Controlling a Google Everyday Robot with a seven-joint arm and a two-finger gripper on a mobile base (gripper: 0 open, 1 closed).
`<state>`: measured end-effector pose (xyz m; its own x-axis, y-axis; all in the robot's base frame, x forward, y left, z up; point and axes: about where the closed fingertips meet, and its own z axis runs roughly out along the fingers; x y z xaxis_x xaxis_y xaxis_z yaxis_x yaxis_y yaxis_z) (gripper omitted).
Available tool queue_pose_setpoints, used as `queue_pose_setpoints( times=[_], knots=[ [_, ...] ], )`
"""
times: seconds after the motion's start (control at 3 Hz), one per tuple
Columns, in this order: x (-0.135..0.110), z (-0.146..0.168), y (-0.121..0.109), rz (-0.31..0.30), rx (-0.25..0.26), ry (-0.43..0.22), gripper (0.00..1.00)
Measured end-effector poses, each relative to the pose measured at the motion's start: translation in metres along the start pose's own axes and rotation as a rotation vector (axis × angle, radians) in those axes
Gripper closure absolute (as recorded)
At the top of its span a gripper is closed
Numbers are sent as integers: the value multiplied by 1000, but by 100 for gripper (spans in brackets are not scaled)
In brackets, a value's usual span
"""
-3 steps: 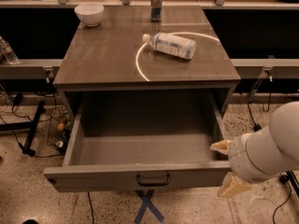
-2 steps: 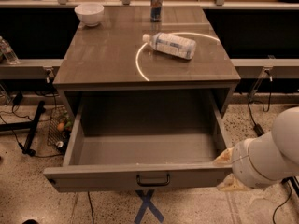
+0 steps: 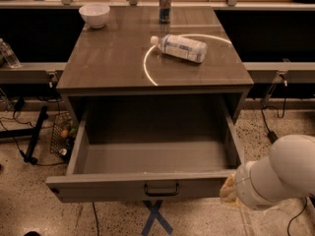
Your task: Close top drawer
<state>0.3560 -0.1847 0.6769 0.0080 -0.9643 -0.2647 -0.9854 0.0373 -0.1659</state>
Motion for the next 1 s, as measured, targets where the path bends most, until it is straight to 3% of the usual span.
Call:
queue_pose_setpoints(
  times=[0.33,1.0],
  knots=[
    [-1,16,-6,-9,9,-10,100],
    [-47,25,-79,-129,124,-50,100]
  ],
)
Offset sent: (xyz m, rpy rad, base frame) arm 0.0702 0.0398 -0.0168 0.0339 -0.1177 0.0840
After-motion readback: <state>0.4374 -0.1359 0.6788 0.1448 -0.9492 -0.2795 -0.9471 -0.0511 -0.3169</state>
